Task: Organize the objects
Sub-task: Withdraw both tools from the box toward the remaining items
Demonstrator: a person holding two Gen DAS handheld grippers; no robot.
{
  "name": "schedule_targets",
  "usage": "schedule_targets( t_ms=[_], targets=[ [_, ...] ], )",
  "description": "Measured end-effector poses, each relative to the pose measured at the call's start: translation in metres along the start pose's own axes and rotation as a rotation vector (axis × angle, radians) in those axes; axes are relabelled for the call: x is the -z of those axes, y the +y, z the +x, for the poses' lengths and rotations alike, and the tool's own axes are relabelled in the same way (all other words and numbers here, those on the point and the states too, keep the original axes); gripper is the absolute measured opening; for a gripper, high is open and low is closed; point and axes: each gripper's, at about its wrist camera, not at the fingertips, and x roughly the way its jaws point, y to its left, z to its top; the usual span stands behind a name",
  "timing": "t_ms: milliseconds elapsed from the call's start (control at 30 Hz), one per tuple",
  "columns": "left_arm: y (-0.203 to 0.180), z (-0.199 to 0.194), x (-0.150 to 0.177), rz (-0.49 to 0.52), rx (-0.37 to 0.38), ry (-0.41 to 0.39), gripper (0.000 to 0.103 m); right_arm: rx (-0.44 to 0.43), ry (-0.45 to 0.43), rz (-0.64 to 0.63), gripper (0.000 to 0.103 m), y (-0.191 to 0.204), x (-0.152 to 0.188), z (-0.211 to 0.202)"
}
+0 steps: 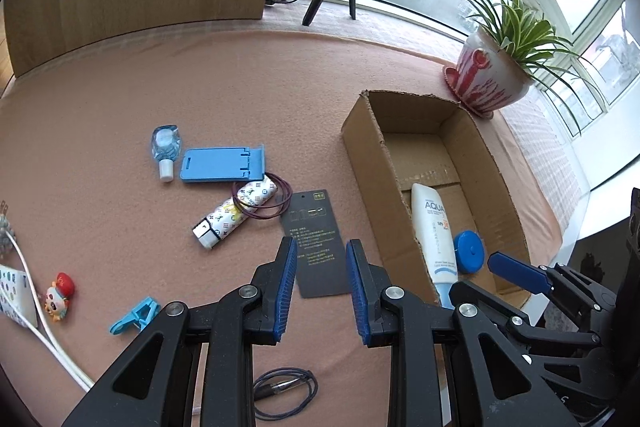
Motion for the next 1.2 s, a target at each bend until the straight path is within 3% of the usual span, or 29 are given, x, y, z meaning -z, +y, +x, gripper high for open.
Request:
schedule_targets(
  t_ms=[433,567,800,1200],
  targets=[
    [0.094,-0.013,0.031,-0.047,-0.097,0.059,0.027,-0.066,0.081,-0.098,0.054,0.078,0.022,0.023],
    [0.106,-0.008,0.043,-0.023,-0.132,0.082,0.027,-0.033,0.124,-0.136,0.054,0.098,0.034,0.034],
    [0.111,-0.005,0.058,0.054,-0.214,0.092,0.027,0.092,0.111,-0.239,0.054,0.128,0.046,0.035],
    [0.124,-0.009,0.064,0.039,-0.197,0.096,0.027,0.130,0.100,-0.271,0.054,0.149,0.045,0.041]
  ],
)
